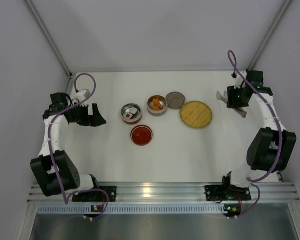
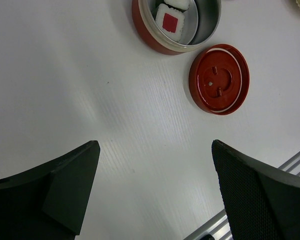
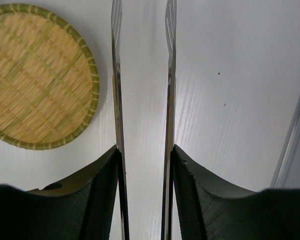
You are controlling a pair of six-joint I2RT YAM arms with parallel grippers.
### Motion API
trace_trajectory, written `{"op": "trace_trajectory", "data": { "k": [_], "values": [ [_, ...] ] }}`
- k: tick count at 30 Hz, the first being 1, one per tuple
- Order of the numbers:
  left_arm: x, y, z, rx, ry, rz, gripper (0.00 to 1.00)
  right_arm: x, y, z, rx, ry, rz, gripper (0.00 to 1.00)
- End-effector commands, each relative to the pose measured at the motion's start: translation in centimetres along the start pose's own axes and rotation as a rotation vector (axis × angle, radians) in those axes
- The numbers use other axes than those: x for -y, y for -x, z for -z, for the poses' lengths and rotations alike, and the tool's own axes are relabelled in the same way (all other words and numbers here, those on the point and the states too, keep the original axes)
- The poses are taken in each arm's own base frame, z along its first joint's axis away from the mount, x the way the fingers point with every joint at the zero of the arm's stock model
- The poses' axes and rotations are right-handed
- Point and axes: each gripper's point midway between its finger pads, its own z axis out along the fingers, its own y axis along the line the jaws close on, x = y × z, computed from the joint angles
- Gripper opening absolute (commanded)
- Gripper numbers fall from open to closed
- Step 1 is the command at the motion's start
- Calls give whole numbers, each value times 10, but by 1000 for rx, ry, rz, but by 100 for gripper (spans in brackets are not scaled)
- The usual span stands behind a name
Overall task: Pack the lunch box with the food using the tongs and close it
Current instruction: Place the clamp at the center of the board, then pick up the box lid from the center of the board.
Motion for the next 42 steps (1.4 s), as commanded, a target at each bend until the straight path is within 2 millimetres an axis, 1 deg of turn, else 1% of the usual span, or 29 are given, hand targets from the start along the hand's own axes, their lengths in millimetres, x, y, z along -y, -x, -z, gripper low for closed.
{"op": "trace_trajectory", "data": {
  "k": [1, 3, 5, 6, 9, 13, 14, 15, 16, 19, 21, 22, 24, 26, 27, 28, 29, 30, 31, 32, 33, 34, 35, 36, 37, 38, 40, 41, 42],
  "values": [
    [-7, 3, 2, -14, 15, -35, 98, 13, 12, -24, 48, 4, 9, 44],
    [-11, -3, 0, -32, 28, -40, 98, 16, 3, -40, 7, 10, 3, 46],
    [-16, -8, 0, -50, 49, -61, 99, 15, -4, -49, -16, 22, 0, 47],
    [-17, -11, 0, -59, 53, -68, 98, 12, -12, -58, -46, 42, -3, 48],
    [-22, -24, 0, -102, 62, -123, 98, 8, -30, -71, -108, 64, -24, 49],
    [-27, -44, 1, -158, 75, -196, 98, 5, -52, -76, -160, 71, -34, 55],
    [-27, -49, 2, -170, 65, -230, 98, 5, -52, -74, -160, 73, -30, 59],
    [-25, -51, 3, -168, 61, -251, 98, 3, -58, -75, -170, 78, -29, 60],
    [-24, -57, 3, -178, 56, -261, 98, 2, -59, -75, -173, 82, -26, 61],
    [-21, -63, 4, -184, 40, -319, 98, 1, -62, -72, -183, 91, -18, 66],
    [-17, -67, 6, -188, 21, -353, 98, -1, -62, -69, -187, 99, -9, 82],
    [-13, -68, 6, -189, 7, -366, 98, -1, -62, -67, -191, 102, -7, 87],
    [-5, -74, 7, -216, -24, -425, 98, -3, -56, -59, -179, 113, 3, 100],
    [0, -79, 7, -244, -39, -491, 97, -5, -49, -48, -161, 120, 10, 99],
    [9, -82, 5, -256, -58, -553, 96, -6, -41, -42, -142, 123, 15, 99],
    [9, -84, 5, -272, -54, -621, 94, -8, -40, -36, -145, 131, 13, 99],
    [15, -83, 5, -268, -59, -682, 94, -11, -27, -25, -106, 144, 21, 99],
    [29, -87, -1, -285, -102, -759, 93, -14, -21, -18, -87, 159, 24, 99],
    [34, -86, -3, -289, -108, -839, 93, -19, -18, -10, -72, 179, 25, 99],
    [42, -82, -4, -276, -112, -903, 91, -26, -4, 5, -11, 210, 36, 100],
    [64, -84, -13, -279, -174, -1001, 91, -32, 1, 13, 12, 235, 38, 99],
    [73, -78, -18, -254, -182, -1067, 89, -45, 11, 29, 68, 290, 51, 99],
    [82, -76, -22, -244, -208, -1114, 86, -51, 13, 36, 91, 317, 53, 99],
    [100, -77, -29, -236, -261, -1178, 83, -57, 17, 44, 118, 346, 55, 99],
    [107, -76, -34, -229, -291, -1223, 81, -70, 22, 58, 164, 404, 63, 99],
    [119, -82, -44, -245, -354, -1257, 76, -77, 19, 62, 172, 436, 61, 100],
    [132, -84, -54, -265, -413, -1299, 68, -91, 19, 76, 206, 507, 67, 99],
    [138, -96, -66, -318, -468, -1316, 65, -96, 14, 78, 199, 527, 58, 99],
    [143, -98, -72, -330, -491, -1331, 58, -98, 14, 80, 204, 540, 59, 99]
  ]
}}
